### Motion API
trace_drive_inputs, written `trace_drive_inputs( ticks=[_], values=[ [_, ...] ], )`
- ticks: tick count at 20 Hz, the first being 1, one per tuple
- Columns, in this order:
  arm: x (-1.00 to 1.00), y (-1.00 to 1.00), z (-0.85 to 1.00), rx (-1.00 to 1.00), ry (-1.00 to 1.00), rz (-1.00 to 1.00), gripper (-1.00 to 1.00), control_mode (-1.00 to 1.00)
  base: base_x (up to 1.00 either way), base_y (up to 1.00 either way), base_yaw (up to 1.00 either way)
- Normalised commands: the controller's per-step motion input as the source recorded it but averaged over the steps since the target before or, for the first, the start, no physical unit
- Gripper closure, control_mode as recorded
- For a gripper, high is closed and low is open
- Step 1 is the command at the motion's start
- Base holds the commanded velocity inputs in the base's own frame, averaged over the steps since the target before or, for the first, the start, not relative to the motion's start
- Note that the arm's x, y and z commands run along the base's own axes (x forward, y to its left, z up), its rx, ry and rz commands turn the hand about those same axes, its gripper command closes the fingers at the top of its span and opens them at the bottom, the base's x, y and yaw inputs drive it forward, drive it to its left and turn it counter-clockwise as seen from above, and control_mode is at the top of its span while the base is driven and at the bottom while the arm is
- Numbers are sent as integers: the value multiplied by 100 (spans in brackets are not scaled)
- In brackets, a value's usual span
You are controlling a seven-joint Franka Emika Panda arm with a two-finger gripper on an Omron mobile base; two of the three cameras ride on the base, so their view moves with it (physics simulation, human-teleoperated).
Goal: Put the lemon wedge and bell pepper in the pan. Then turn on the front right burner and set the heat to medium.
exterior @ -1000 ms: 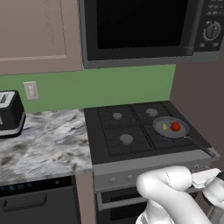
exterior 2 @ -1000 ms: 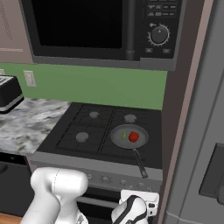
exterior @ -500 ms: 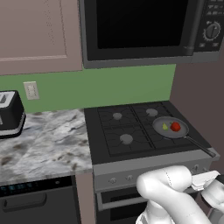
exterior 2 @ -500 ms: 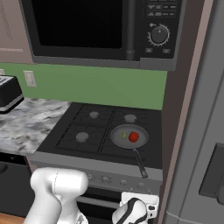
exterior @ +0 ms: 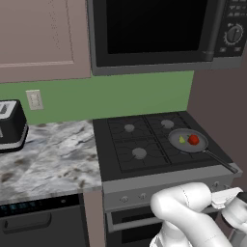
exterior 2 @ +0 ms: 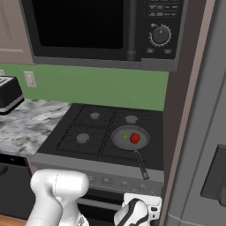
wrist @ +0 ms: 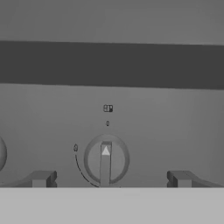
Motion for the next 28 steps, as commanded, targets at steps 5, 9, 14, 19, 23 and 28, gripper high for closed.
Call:
trace_drive_inputs(
  ticks=[5, 9, 14, 19, 23, 28],
  values=[
    [0, 0, 0, 0, 0, 0, -100, -100, 0, 0, 0],
    [0, 0, 0, 0, 0, 0, -100, -100, 0, 0, 0],
    [0, 0, 3, 0, 0, 0, -100, -100, 0, 0, 0],
    [-1, 0, 2, 0, 0, 1, -100, -100, 0, 0, 0],
    [0, 0, 0, 0, 0, 1, -100, -100, 0, 0, 0],
    [-3, 0, 4, 0, -1, 2, -100, -100, 0, 0, 0]
  ],
)
